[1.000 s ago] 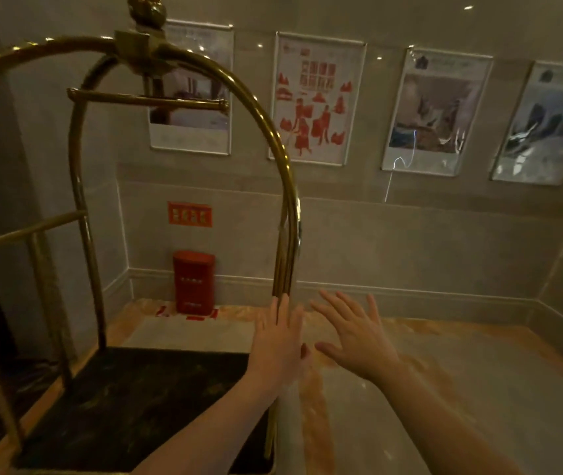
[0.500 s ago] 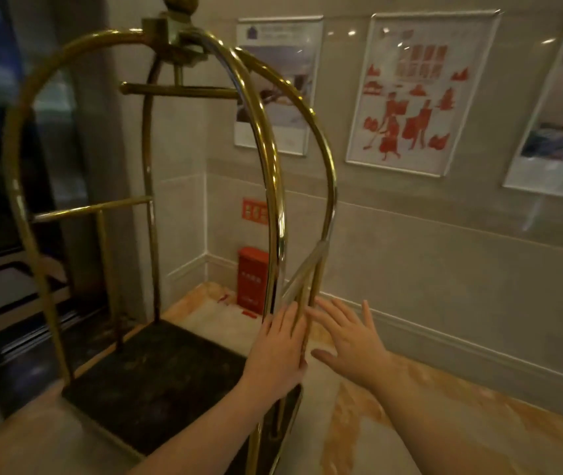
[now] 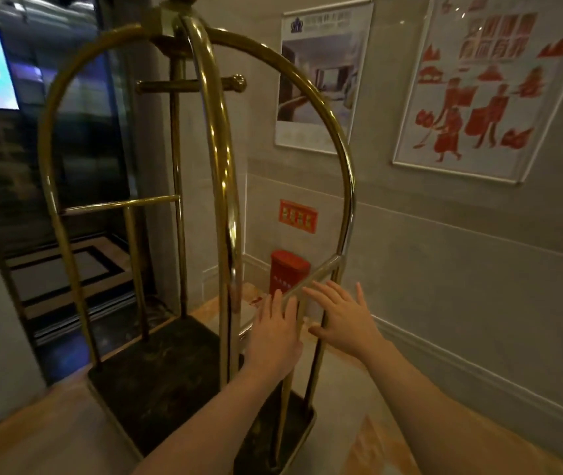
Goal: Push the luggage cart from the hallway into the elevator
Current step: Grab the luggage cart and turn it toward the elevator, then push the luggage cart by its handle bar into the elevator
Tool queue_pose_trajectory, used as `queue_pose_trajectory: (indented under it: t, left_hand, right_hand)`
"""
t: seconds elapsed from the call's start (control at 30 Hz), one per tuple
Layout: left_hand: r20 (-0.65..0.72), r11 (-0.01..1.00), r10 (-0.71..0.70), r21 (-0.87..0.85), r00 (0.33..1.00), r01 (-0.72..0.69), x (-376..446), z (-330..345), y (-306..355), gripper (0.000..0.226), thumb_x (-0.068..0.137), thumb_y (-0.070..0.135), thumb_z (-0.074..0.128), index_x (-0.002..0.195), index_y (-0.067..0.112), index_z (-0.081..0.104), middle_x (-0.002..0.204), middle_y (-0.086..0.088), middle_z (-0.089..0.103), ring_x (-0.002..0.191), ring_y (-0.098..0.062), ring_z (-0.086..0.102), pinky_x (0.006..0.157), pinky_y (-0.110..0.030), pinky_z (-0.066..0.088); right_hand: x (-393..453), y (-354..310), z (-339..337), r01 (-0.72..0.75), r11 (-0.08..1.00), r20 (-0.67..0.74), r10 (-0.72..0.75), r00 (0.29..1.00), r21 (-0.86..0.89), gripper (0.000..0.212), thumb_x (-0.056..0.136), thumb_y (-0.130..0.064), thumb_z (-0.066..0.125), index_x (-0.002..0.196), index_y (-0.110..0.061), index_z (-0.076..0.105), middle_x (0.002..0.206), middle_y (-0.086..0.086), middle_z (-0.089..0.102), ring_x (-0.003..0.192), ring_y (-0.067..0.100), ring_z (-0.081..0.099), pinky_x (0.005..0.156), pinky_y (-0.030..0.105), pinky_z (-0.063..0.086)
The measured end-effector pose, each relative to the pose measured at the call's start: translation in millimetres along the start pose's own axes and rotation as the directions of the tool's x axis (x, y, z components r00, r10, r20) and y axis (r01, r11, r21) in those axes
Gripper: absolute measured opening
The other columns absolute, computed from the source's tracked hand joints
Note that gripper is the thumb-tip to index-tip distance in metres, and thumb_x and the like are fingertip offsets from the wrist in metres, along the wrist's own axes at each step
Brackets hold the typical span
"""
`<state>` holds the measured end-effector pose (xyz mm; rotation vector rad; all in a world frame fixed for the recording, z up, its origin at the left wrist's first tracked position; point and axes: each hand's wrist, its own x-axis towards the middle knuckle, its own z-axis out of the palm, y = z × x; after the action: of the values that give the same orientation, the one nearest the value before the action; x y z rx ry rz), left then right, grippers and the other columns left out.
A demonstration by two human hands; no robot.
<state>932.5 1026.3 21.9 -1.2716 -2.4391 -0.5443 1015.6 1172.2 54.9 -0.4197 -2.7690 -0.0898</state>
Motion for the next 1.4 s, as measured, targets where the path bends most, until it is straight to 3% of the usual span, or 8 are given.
queue_pose_trajectory:
  t: [0.13,0.3,0.5,0.63,0.8,0.93,1.13,1.4]
  left_hand:
    - [0.078,0.982,-0.155,0.121,0.985,0.145,43,49,6,0.077,0.092,0.036,0.056,0.149,0.014,0.009,0.159,-0.018,0.010,0.144,-0.035,0.011,0.114,-0.049,0.021]
    - [0.122,0.927,-0.276,0.295,0.953,0.230,78,86,5,0.056,0.092,0.031,0.053,0.141,0.016,0.031,0.135,-0.011,0.047,0.116,-0.026,0.049,0.092,-0.040,0.042]
    - [0.169,0.875,-0.414,0.346,0.894,0.339,114,102,-14,0.039,0.093,0.021,0.055,0.129,0.022,0.041,0.109,-0.003,0.061,0.087,-0.021,0.062,0.069,-0.034,0.049]
    - [0.096,0.846,-0.440,0.377,0.893,0.377,118,109,-19,0.027,0.094,0.024,0.049,0.121,0.023,0.047,0.103,-0.003,0.065,0.086,-0.024,0.065,0.067,-0.035,0.049]
    - [0.120,0.838,-0.429,0.422,0.895,0.346,120,108,-26,0.040,0.057,0.043,0.084,0.083,0.031,0.057,0.058,0.009,0.059,0.042,-0.007,0.054,0.038,-0.021,0.027]
    - [0.071,0.767,-0.493,0.507,0.867,0.394,136,109,-43,0.049,0.047,0.051,0.086,0.082,0.030,0.059,0.055,0.009,0.057,0.038,-0.008,0.051,0.039,-0.023,0.019]
    - [0.002,0.713,-0.525,0.547,0.851,0.439,163,109,-93,0.050,0.044,0.045,0.088,0.079,0.029,0.056,0.052,0.008,0.055,0.035,-0.011,0.049,0.037,-0.021,0.021]
    - [-0.088,0.677,-0.546,0.540,0.833,0.500,199,126,-209,0.041,0.062,0.044,0.082,0.092,0.029,0.058,0.067,0.008,0.065,0.051,-0.012,0.059,0.042,-0.026,0.049]
  right_hand:
    - [44,60,39,0.010,1.000,0.068,-0.011,0.998,0.020,0.075,0.085,-0.060,0.056,0.146,-0.042,0.017,0.157,-0.012,0.021,0.144,0.015,0.012,0.113,0.060,-0.003]
    - [100,117,77,0.108,0.991,0.167,-0.119,0.979,0.073,0.080,0.083,-0.043,0.067,0.146,-0.040,0.019,0.157,-0.007,0.023,0.142,0.019,0.018,0.114,0.056,0.006]
    - [180,179,121,0.348,0.937,0.313,-0.338,0.887,0.026,0.087,0.077,-0.033,0.072,0.144,-0.043,0.019,0.152,-0.012,0.029,0.137,0.019,0.028,0.110,0.053,0.021]
    - [247,207,149,0.562,0.827,0.252,-0.542,0.801,-0.006,0.054,0.068,-0.038,0.077,0.115,-0.034,0.050,0.115,-0.011,0.062,0.102,0.018,0.061,0.084,0.042,0.048]
    - [293,210,154,0.748,0.657,0.321,-0.731,0.602,0.095,0.023,0.079,-0.034,0.050,0.100,-0.029,0.057,0.094,-0.008,0.066,0.086,0.018,0.063,0.064,0.029,0.040]
    - [320,204,169,0.789,0.595,0.298,-0.788,0.538,0.150,0.023,0.078,-0.036,0.046,0.095,-0.026,0.058,0.086,-0.006,0.065,0.081,0.022,0.064,0.063,0.030,0.041]
    - [373,179,190,0.782,0.594,0.266,-0.797,0.542,0.187,0.017,0.083,-0.036,0.049,0.097,-0.031,0.058,0.091,-0.005,0.067,0.075,0.015,0.064,0.066,0.031,0.054]
    - [459,127,218,0.788,0.592,0.228,-0.802,0.553,0.172,0.022,0.086,-0.035,0.053,0.107,-0.029,0.056,0.090,-0.004,0.067,0.074,0.016,0.063,0.068,0.033,0.054]
